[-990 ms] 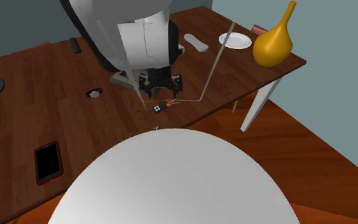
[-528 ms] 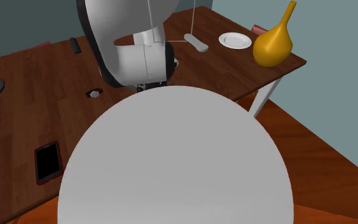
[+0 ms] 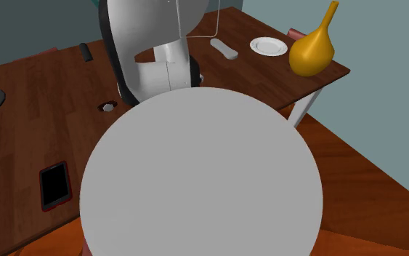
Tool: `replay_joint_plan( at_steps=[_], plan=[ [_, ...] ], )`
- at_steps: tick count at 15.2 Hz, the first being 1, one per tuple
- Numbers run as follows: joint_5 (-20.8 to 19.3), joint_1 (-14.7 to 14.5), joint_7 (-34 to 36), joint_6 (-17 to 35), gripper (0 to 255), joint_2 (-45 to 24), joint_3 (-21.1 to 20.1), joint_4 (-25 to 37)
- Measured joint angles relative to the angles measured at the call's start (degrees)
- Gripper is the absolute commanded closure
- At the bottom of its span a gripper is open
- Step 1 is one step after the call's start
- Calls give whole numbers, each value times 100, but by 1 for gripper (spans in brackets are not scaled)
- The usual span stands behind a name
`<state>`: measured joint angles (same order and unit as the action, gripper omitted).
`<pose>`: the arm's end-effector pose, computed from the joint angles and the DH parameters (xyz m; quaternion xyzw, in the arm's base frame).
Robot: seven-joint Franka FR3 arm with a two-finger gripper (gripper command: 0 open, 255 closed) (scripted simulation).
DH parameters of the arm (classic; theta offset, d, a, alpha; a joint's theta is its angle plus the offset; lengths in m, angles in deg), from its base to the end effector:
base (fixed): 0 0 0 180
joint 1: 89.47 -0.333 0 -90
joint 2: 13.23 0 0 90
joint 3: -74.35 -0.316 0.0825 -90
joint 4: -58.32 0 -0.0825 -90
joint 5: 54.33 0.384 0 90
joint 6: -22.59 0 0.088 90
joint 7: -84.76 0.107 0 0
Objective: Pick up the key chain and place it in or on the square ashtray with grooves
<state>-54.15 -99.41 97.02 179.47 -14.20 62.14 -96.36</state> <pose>0.3812 0.1554 0.2268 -0.9963 -0.0847 -0.0097 0.0055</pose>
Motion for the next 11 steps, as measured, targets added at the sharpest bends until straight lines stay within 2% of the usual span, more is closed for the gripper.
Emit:
replay_joint_plan(
  at_steps=[2,3,11],
  plan=[
    [-2,0,1,4,0,-4,0,0],
    [-2,0,1,4,255,-4,0,0],
    [-2,0,1,4,255,-4,0,0]
  ],
)
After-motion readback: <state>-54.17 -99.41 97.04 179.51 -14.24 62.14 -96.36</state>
